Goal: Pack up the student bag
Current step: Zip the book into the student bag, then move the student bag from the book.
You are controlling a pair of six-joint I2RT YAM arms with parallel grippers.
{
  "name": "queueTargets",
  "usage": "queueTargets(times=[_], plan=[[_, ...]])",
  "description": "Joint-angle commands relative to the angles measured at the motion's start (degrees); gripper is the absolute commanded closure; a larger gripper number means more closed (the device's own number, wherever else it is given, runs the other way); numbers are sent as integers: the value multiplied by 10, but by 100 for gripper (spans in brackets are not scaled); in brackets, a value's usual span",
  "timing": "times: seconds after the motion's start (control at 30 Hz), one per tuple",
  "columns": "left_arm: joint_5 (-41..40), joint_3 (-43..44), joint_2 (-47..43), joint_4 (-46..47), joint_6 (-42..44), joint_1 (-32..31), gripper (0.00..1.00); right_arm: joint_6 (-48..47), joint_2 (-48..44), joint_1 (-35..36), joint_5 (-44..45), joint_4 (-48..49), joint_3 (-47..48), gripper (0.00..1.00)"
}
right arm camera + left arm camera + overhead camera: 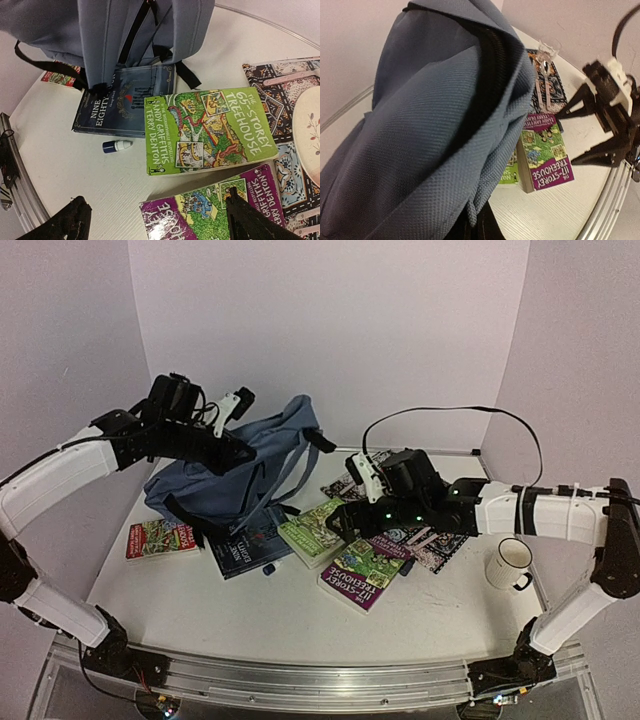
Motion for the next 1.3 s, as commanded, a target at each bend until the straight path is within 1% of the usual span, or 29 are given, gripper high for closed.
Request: queueTargets(times=[0.0, 0.1, 0.2, 0.27, 0.37, 0.47, 0.6, 0.67, 0.77, 0.9, 0.97, 1.07, 1.13, 1.2, 1.27], plan=[[-30, -89, -14, 39, -46, -75, 100, 7, -57, -3, 63, 4, -22, 7], [-60, -127, -15, 64, -89, -144, 98, 11, -83, -3, 81, 13, -38, 7], [-85, -155, -22, 90, -127, -199, 91, 7, -105, -3, 89, 17, -48, 7], [-98, -169, -25, 100, -150, -229, 82, 2, -116, -3, 85, 17, -51, 7], [-104, -186, -31, 105, -177, -249, 64, -2, -127, -3, 78, 17, -56, 7], [-125, -192, -47, 105, -196, -249, 48, -7, -121, -3, 62, 10, -50, 6], [-164, -187, -67, 105, -217, -249, 32, -10, -93, -3, 45, -7, -27, 4], [-206, -189, -72, 105, -235, -248, 25, -6, -76, -3, 44, -16, -12, 4], [-252, -189, -65, 93, -263, -237, 19, 0, -37, -5, 43, -31, 14, 3], [-233, -188, -37, 62, -324, -148, 19, 3, 15, -8, 34, -50, 59, 3], [-230, -195, -27, 46, -348, -118, 19, -3, 31, -8, 23, -53, 78, 2], [-235, -206, -21, 30, -381, -99, 19, -7, 59, -8, 29, -73, 107, 2], [-215, -214, -20, 29, -391, -95, 19, -7, 77, -8, 32, -97, 126, 2], [-206, -224, -21, 27, -391, -94, 19, -8, 87, -7, 20, -107, 134, 2], [-216, -236, -22, 12, -404, -93, 19, -5, 91, -6, -1, -109, 136, 2]])
